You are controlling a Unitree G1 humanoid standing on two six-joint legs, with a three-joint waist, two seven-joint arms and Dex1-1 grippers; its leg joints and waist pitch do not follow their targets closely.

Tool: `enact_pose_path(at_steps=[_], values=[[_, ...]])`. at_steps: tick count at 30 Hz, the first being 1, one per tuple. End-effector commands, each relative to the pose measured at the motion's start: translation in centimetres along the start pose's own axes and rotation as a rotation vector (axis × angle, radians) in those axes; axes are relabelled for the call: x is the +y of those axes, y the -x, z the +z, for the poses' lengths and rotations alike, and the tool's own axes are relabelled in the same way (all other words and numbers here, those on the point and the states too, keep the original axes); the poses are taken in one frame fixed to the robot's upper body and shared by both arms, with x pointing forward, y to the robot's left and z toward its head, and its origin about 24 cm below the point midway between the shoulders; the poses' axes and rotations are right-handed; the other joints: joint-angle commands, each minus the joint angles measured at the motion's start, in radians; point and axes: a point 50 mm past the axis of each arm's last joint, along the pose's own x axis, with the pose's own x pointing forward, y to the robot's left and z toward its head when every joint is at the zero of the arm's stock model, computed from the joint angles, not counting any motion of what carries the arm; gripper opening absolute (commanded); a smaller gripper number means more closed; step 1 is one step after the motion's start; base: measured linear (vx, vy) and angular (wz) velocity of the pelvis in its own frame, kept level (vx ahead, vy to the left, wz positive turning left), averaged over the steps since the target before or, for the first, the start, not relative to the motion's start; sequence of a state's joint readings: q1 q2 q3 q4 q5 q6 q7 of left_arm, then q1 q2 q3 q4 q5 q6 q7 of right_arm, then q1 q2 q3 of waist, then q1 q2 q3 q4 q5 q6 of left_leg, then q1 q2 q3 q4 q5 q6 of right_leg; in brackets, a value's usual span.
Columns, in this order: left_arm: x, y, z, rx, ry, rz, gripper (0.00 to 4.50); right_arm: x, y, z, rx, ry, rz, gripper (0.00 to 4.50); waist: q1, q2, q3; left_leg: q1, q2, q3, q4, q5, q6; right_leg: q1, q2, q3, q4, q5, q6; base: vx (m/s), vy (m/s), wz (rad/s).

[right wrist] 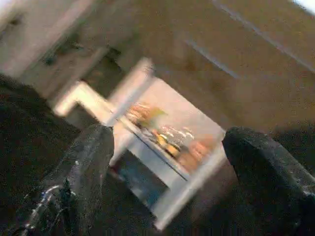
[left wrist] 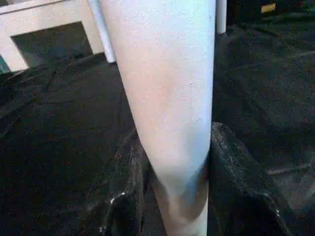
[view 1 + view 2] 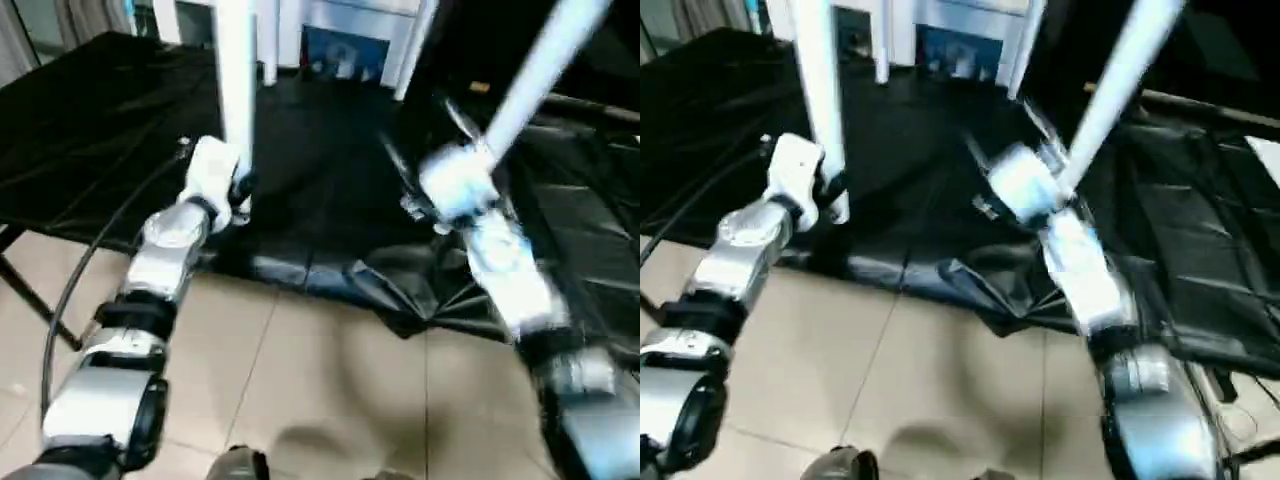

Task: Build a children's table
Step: Flip table

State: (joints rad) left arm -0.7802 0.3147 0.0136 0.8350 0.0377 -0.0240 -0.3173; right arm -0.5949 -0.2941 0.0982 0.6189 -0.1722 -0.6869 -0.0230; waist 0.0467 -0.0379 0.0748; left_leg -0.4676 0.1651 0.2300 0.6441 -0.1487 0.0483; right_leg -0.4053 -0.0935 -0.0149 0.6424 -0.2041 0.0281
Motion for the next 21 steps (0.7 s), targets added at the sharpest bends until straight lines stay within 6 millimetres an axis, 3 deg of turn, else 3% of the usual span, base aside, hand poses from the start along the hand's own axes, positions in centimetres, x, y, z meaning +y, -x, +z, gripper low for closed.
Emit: enact_pose_path(at_steps=[1, 2, 4, 8, 9, 10, 14, 18, 20, 21], values=[[-0.2, 0.0, 0.3, 0.01, -0.149, -0.047, 1.48, -1.5, 0.2, 0.8, -0.01, -0.054, -0.124, 3.88, -0.013, 0.018, -0.091, 0.097, 0.062, -0.056, -0.109, -0.491, -0.113, -0.007, -0.035, 0.013, -0.077, -0.172, -0.153, 0.0, 0.0, 0.0], [0.0, 0.2, 0.0, 0.017, -0.154, -0.049, 1.48, -1.9, 1.3, 0.7, 0.019, -0.118, -0.196, 3.88, -0.015, 0.019, -0.089, 0.098, 0.062, -0.058, -0.112, -0.529, -0.122, -0.011, -0.036, 0.014, -0.084, -0.208, -0.144, 0.0, 0.0, 0.0], [0.0, 0.2, 0.0, 0.017, -0.156, -0.049, 1.48, -2.0, 1.8, 0.7, 0.032, -0.138, -0.226, 3.88, -0.021, 0.018, -0.088, 0.099, 0.062, -0.062, -0.118, -0.567, -0.137, -0.012, -0.039, 0.012, -0.087, -0.242, -0.135, 0.0, 0.0, 0.0], [-0.1, 0.3, -0.4, 0.025, -0.107, -0.071, 1.48, -2.8, 3.0, 0.6, 0.08, -0.171, -0.337, 3.88, -0.028, 0.017, -0.086, 0.1, 0.061, -0.066, -0.128, -0.596, -0.167, -0.01, -0.04, 0.009, -0.093, -0.26, -0.125, 0.0, 0.0, 0.0], [-0.1, 0.3, -0.5, 0.027, -0.091, -0.077, 1.83, -2.9, 3.1, 0.6, 0.086, -0.173, -0.346, 3.88, -0.03, 0.018, -0.087, 0.102, 0.061, -0.066, -0.128, -0.599, -0.17, -0.012, -0.04, 0.009, -0.093, -0.261, -0.125, 0.0, 0.0, 0.0], [-0.1, 0.3, -0.5, 0.025, -0.074, -0.077, 1.83, -2.9, 3.2, 0.5, 0.103, -0.174, -0.35, 3.88, -0.032, 0.017, -0.086, 0.102, 0.06, -0.065, -0.128, -0.609, -0.173, -0.012, -0.04, 0.009, -0.096, -0.273, -0.124, 0.0, 0.0, 0.0], [0.3, 0.1, 0.1, -0.014, -0.065, -0.042, 2.28, -2.2, 3.0, 0.3, 0.155, -0.204, -0.308, 3.88, -0.035, 0.013, -0.086, 0.101, 0.056, -0.065, -0.125, -0.606, -0.162, -0.014, -0.044, 0.011, -0.101, -0.287, -0.126, 0.0, 0.0, 0.0], [1.0, 0.3, 0.2, -0.028, -0.135, 0.035, 2.31, -1.0, 3.2, 0.2, 0.204, -0.271, -0.226, 3.88, -0.033, 0.01, -0.085, 0.106, 0.06, -0.061, -0.125, -0.593, -0.148, -0.018, -0.043, 0.013, -0.102, -0.259, -0.133, 0.0, 0.0, 0.0], [1.2, 0.4, 0.0, -0.007, -0.169, 0.051, 2.31, -0.5, 3.3, 0.1, 0.222, -0.29, -0.201, 3.88, -0.033, 0.012, -0.084, 0.102, 0.059, -0.063, -0.125, -0.588, -0.145, -0.015, -0.045, 0.013, -0.102, -0.269, -0.132, 0.0, 0.0, 0.0], [1.2, 0.4, 0.0, -0.007, -0.169, 0.051, 2.31, -0.5, 3.3, 0.1, 0.222, -0.29, -0.201, 3.88, -0.034, 0.008, -0.084, 0.101, 0.06, -0.062, -0.125, -0.584, -0.145, -0.014, -0.045, 0.013, -0.102, -0.272, -0.131, 0.0, 0.0, 0.0]])
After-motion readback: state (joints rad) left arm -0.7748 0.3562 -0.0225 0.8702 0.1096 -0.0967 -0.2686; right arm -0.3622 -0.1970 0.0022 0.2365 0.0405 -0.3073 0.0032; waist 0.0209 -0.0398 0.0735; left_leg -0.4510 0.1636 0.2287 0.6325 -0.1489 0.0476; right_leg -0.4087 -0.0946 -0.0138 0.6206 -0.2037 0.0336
